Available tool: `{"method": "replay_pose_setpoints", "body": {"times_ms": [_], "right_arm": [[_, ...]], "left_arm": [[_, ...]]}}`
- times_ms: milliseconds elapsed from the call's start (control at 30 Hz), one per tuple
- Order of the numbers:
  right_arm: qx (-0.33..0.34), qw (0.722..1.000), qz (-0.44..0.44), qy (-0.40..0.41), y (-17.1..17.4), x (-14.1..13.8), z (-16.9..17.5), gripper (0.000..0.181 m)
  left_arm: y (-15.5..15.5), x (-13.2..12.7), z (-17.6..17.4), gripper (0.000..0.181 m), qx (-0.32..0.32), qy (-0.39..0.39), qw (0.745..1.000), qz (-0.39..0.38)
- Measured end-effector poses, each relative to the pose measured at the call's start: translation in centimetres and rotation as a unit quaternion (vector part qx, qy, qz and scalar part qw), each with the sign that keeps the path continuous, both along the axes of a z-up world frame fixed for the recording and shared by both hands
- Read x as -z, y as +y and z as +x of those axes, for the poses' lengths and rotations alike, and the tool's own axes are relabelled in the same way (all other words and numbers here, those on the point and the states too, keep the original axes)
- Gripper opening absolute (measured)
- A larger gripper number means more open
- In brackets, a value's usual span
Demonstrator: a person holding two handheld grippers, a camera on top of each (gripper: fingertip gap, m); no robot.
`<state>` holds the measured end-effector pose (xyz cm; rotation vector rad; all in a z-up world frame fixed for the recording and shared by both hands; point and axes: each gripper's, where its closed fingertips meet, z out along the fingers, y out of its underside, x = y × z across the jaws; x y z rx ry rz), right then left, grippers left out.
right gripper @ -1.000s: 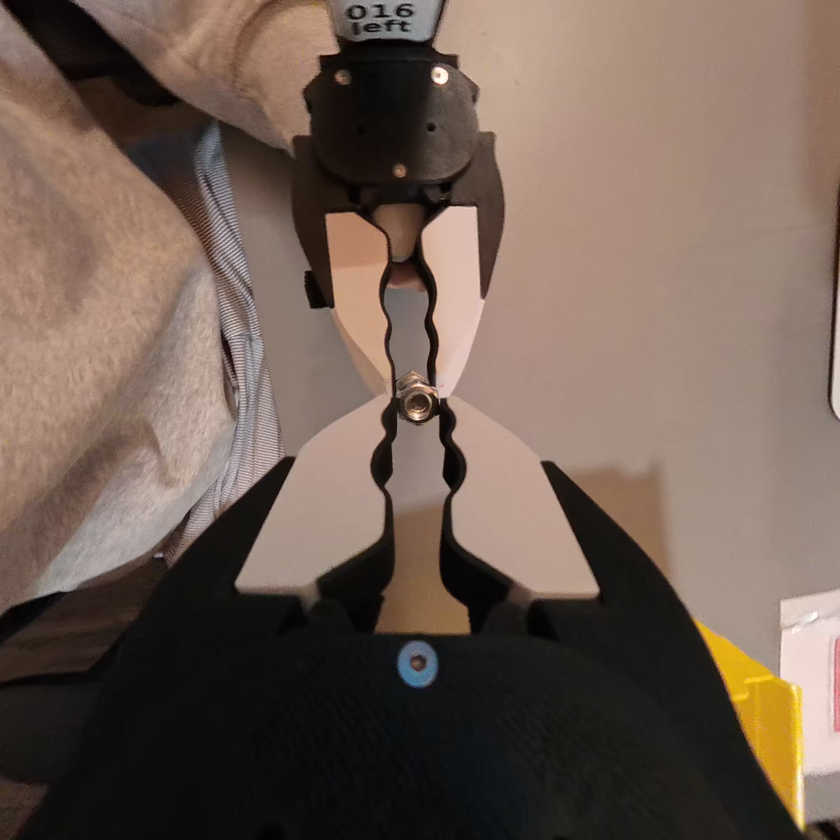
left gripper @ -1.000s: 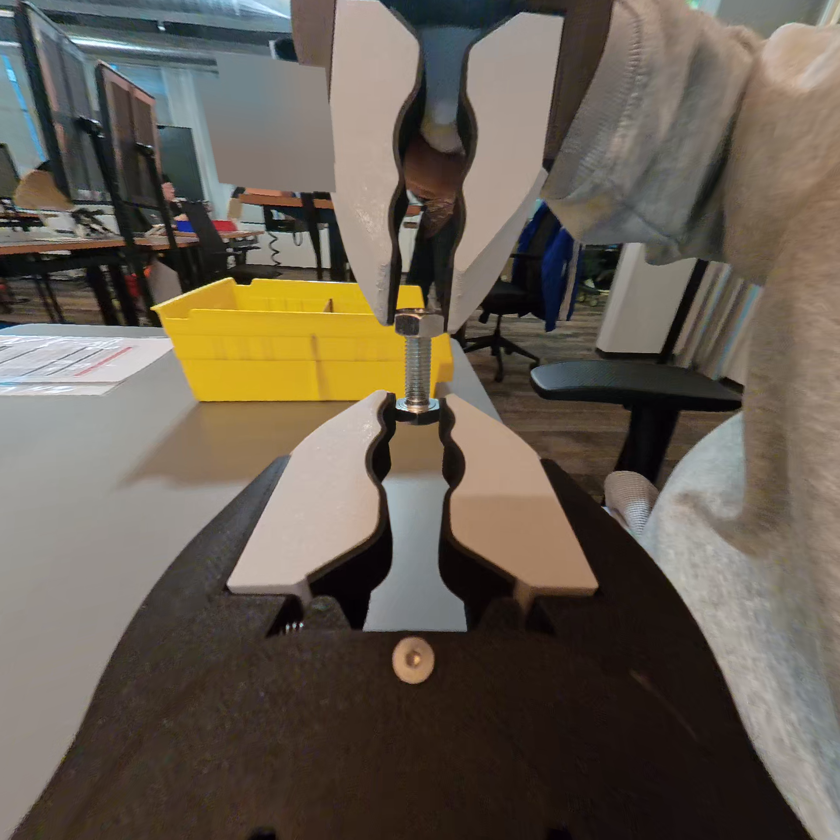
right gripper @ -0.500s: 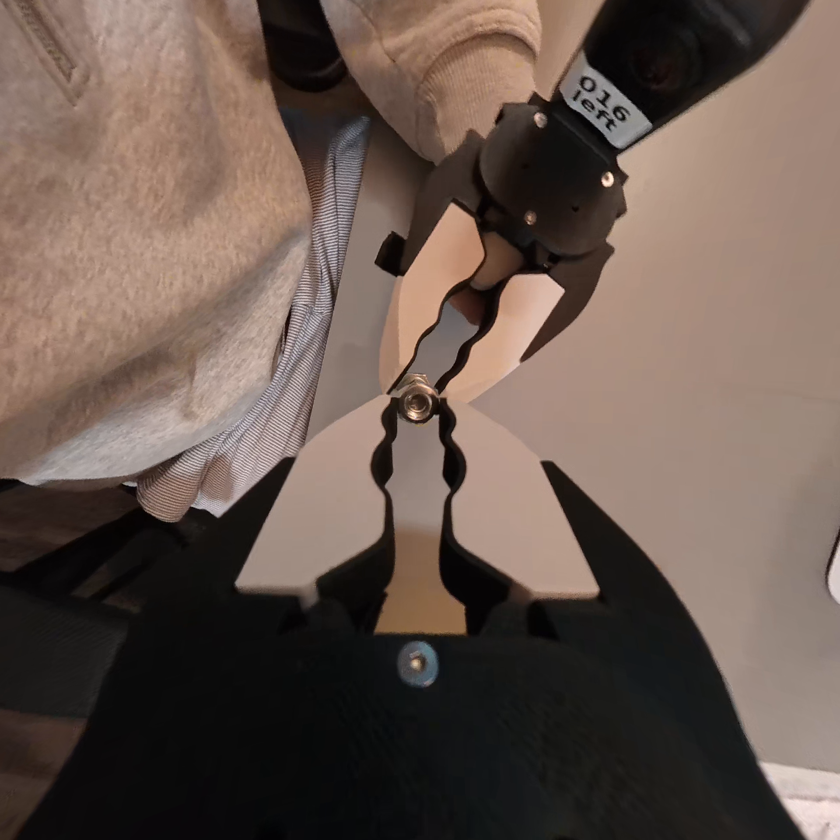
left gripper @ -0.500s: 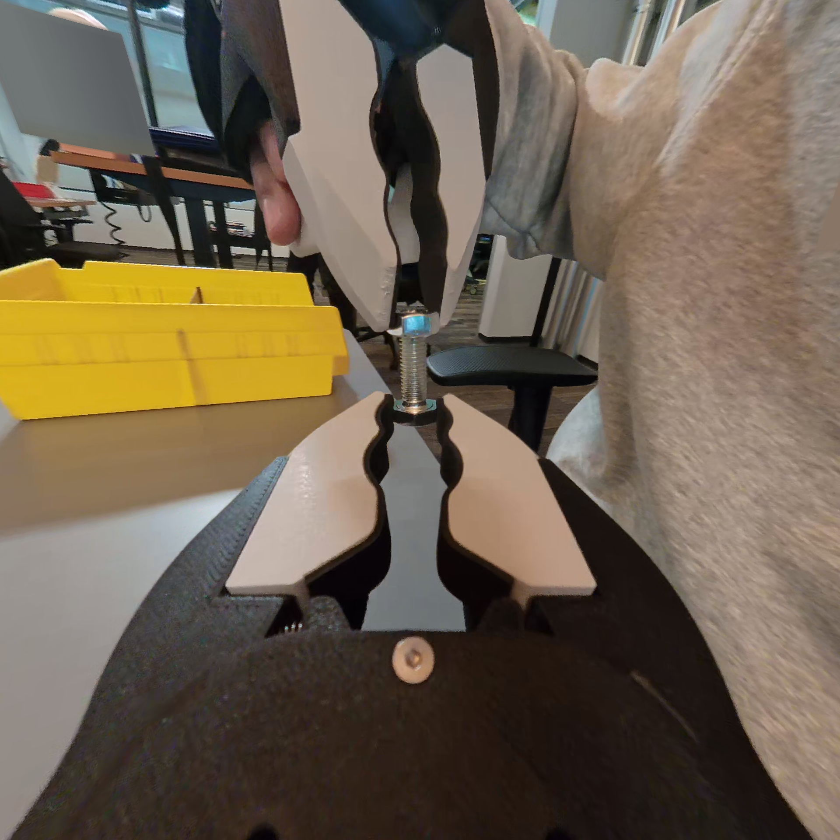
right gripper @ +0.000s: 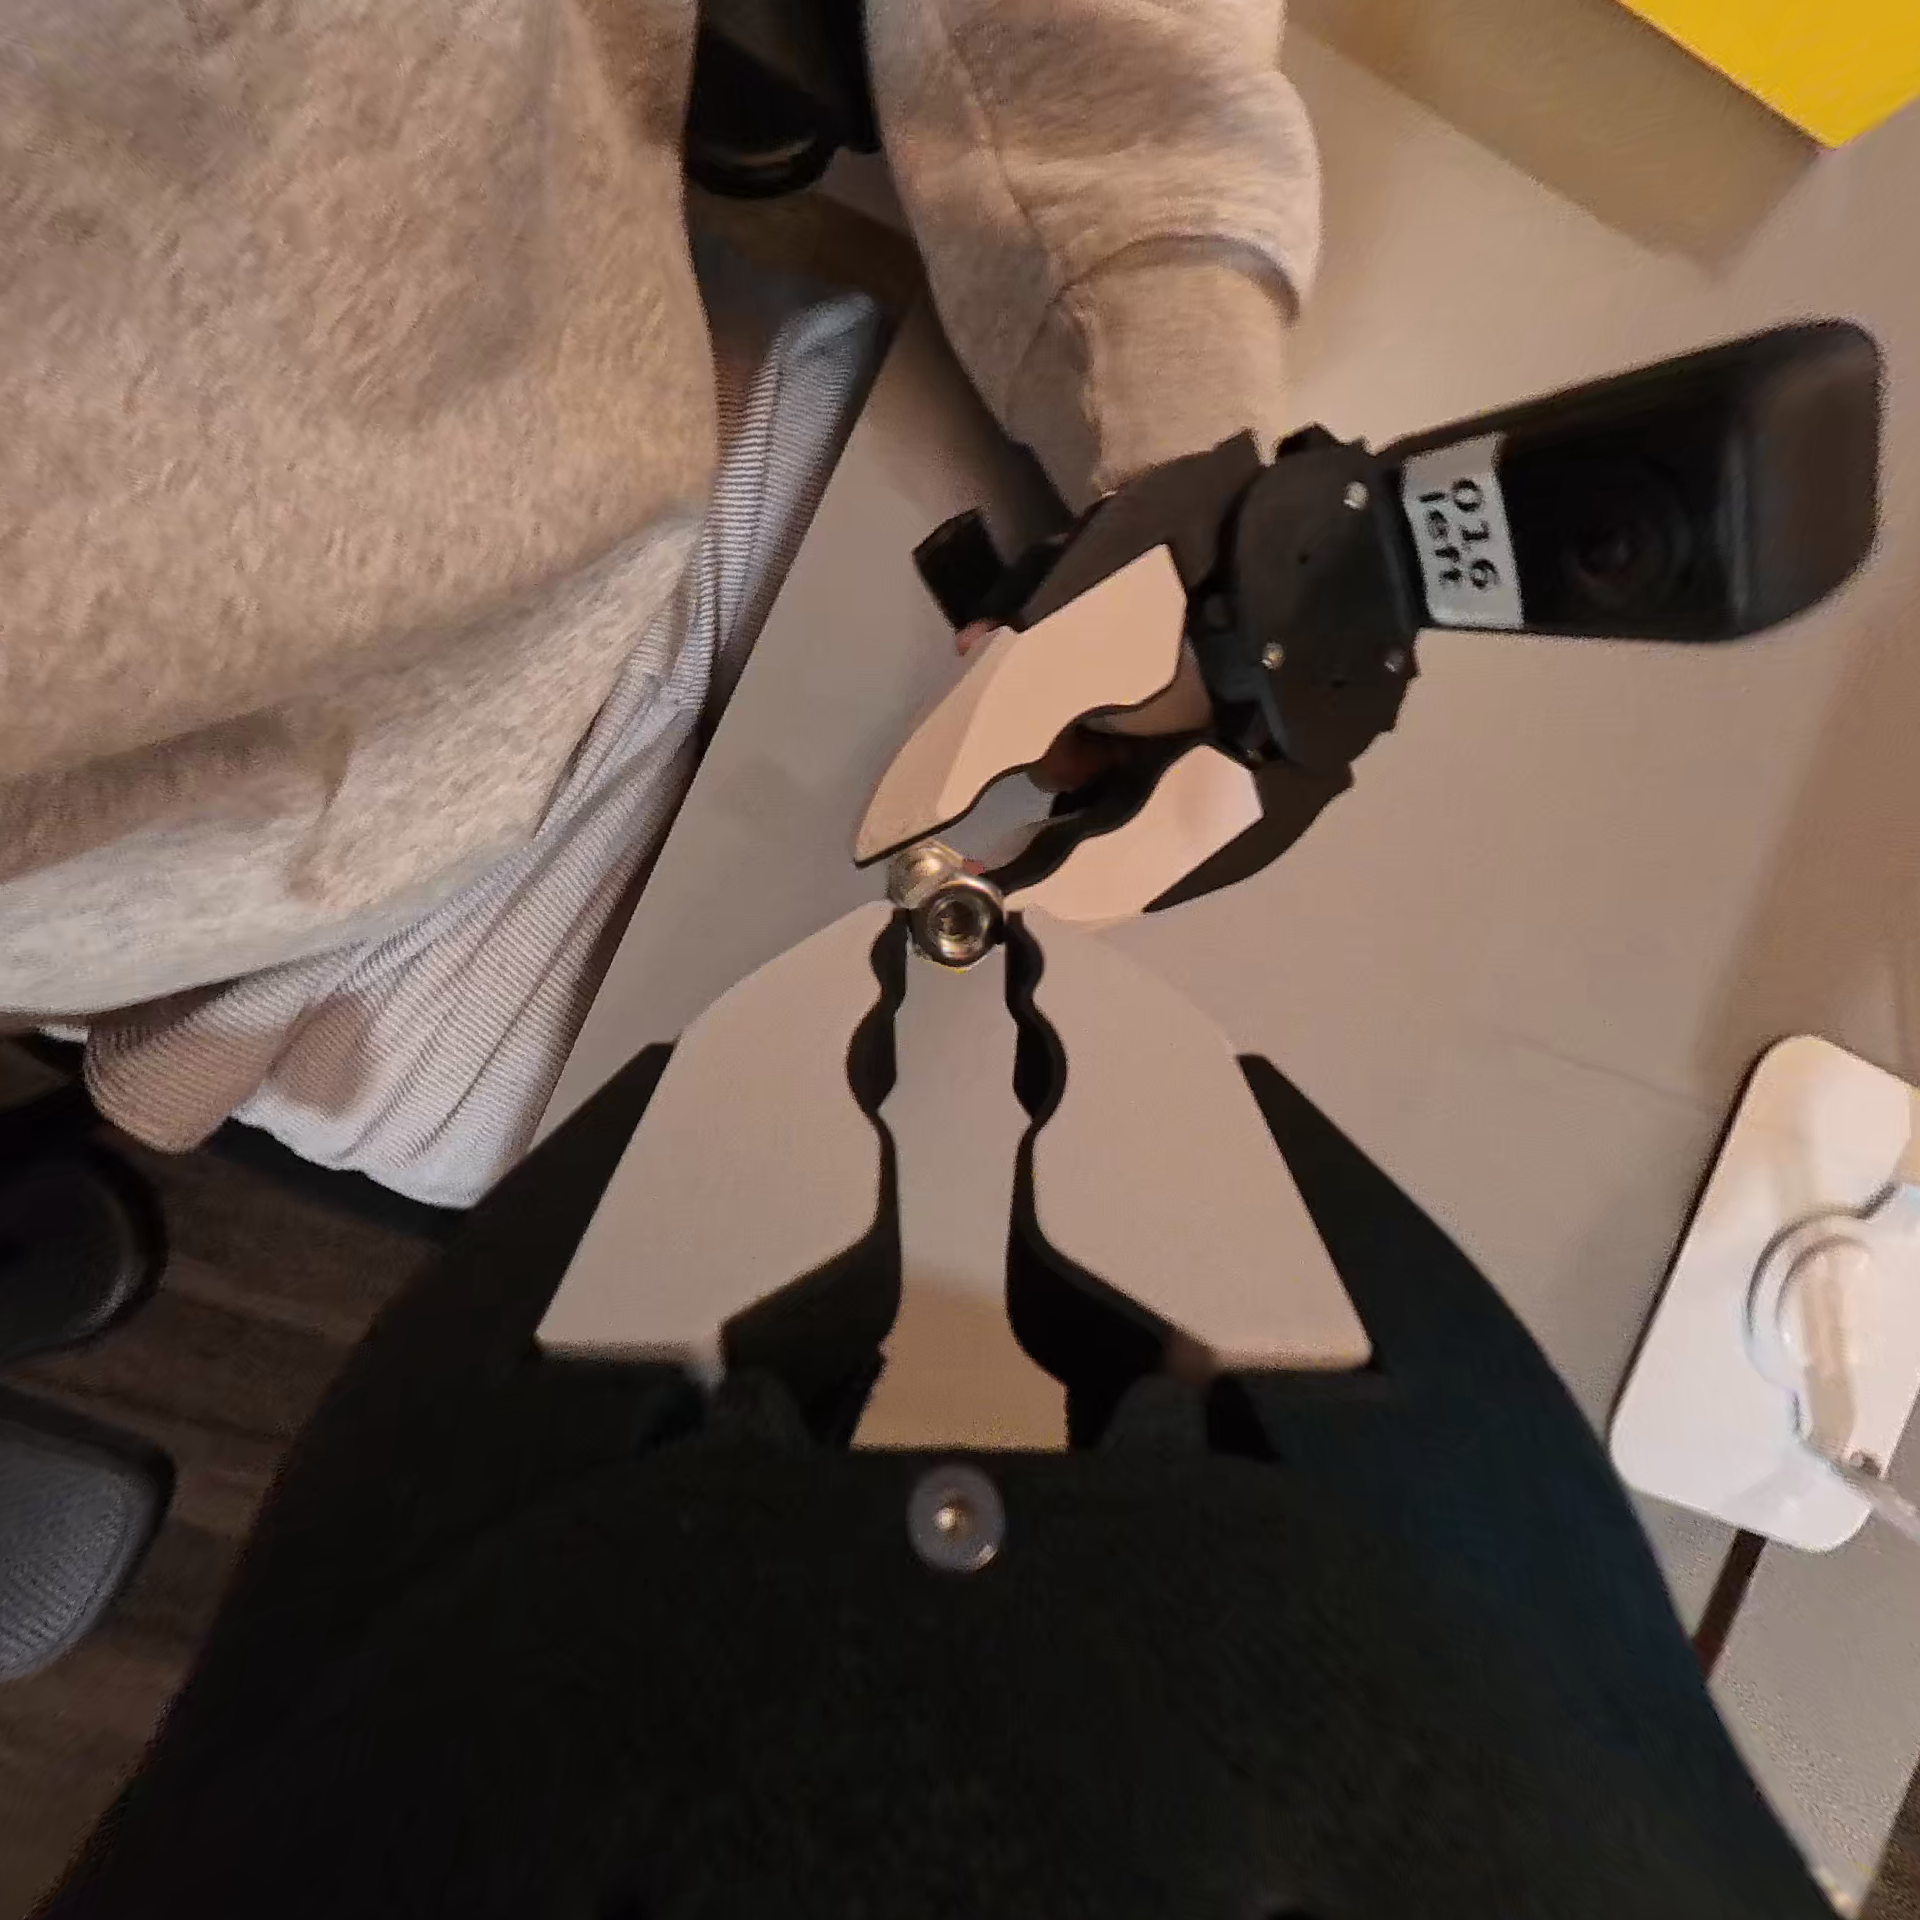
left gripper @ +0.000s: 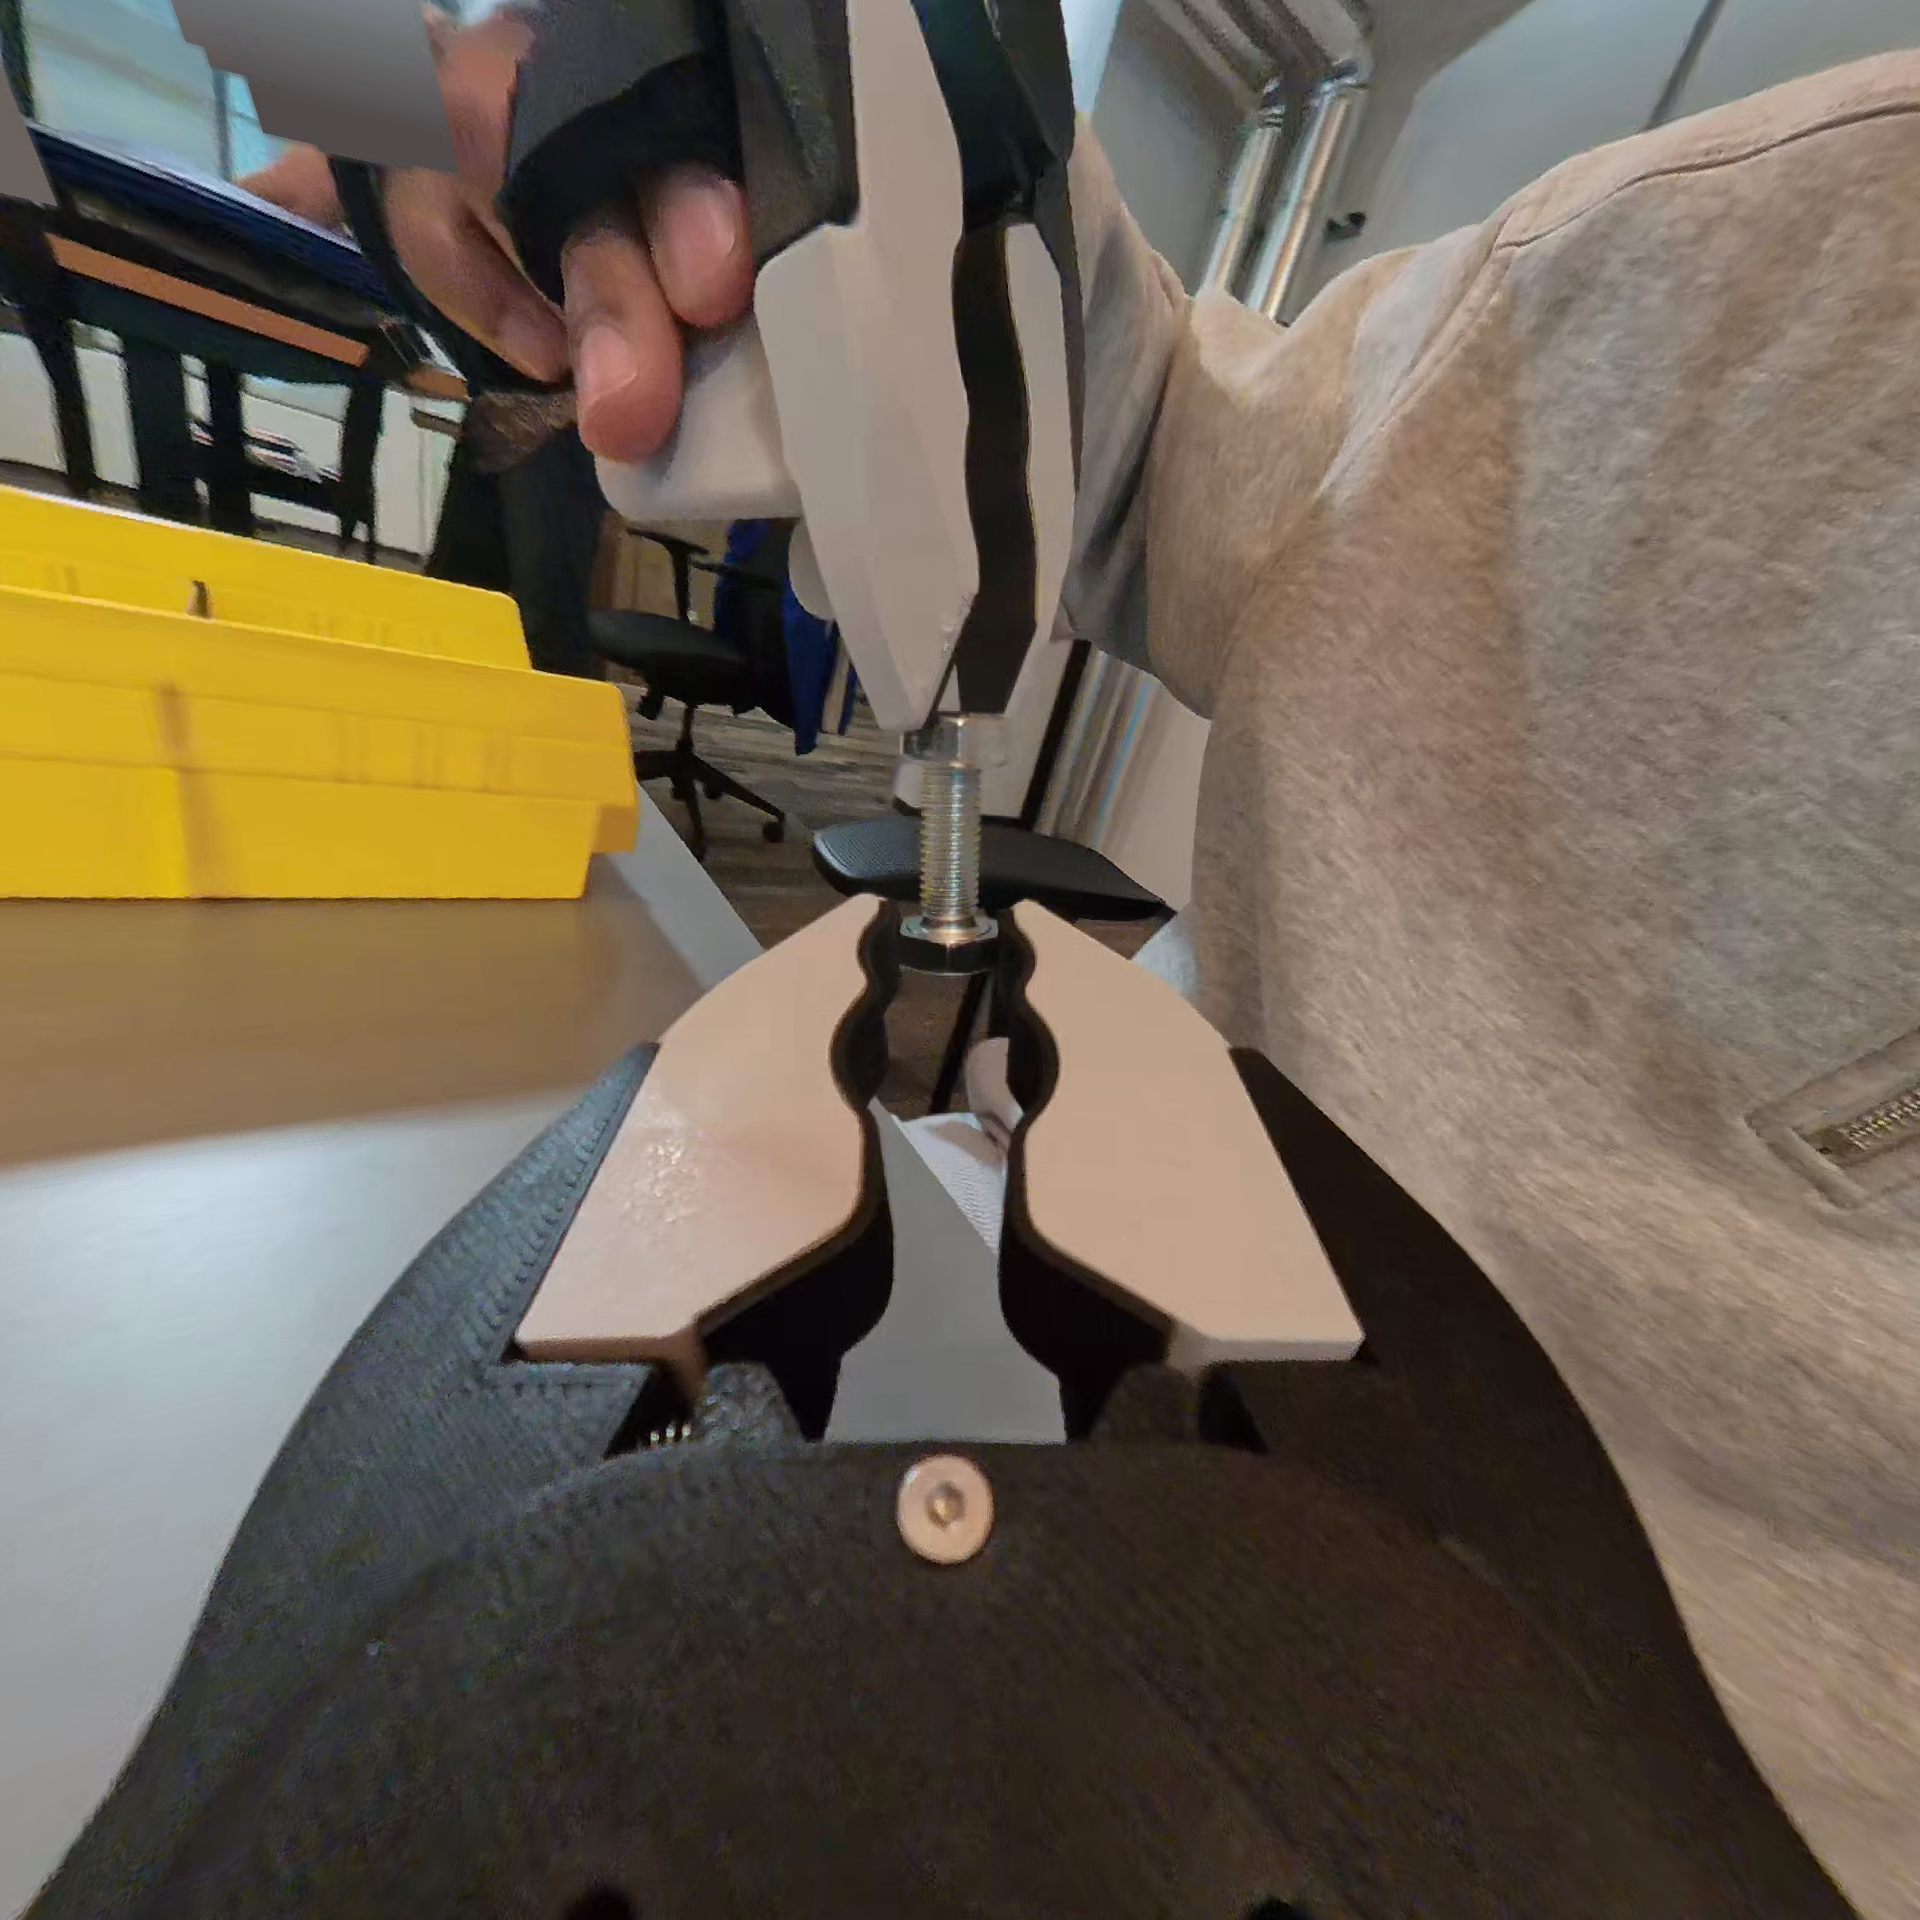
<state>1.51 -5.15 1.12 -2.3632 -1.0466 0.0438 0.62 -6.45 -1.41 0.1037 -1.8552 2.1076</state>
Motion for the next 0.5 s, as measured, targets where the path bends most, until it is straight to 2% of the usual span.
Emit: {"method": "replay_pose_setpoints", "body": {"times_ms": [33, 100, 200, 300, 433, 500], "right_arm": [[0.017, 1.000, 0.005, 0.008, 0.1, -0.3, 0.1, 0.018], [0.053, 0.998, 0.004, 0.035, 0.2, -0.6, 0.0, 0.021], [0.109, 0.993, -0.010, 0.048, 0.4, -0.6, 0.4, 0.038], [0.171, 0.984, -0.020, 0.053, 0.7, -0.7, 1.0, 0.039], [0.306, 0.947, -0.032, 0.089, 1.5, -1.1, 2.4, 0.041], [0.373, 0.922, -0.037, 0.096, 1.6, -1.1, 3.6, 0.033]], "left_arm": [[0.0, -0.2, 0.2, 0.018, -0.010, -0.003, 1.000, -0.005], [0.1, -0.4, 0.5, 0.018, -0.026, -0.011, 1.000, -0.009], [0.0, -0.4, 0.9, 0.018, -0.050, -0.023, 0.998, -0.008], [0.0, -0.3, 1.7, 0.018, -0.088, -0.038, 0.995, -0.004], [0.5, -0.2, 4.4, 0.018, -0.197, -0.071, 0.978, 0.011], [1.1, -0.1, 5.6, 0.018, -0.250, -0.090, 0.964, 0.022]]}}
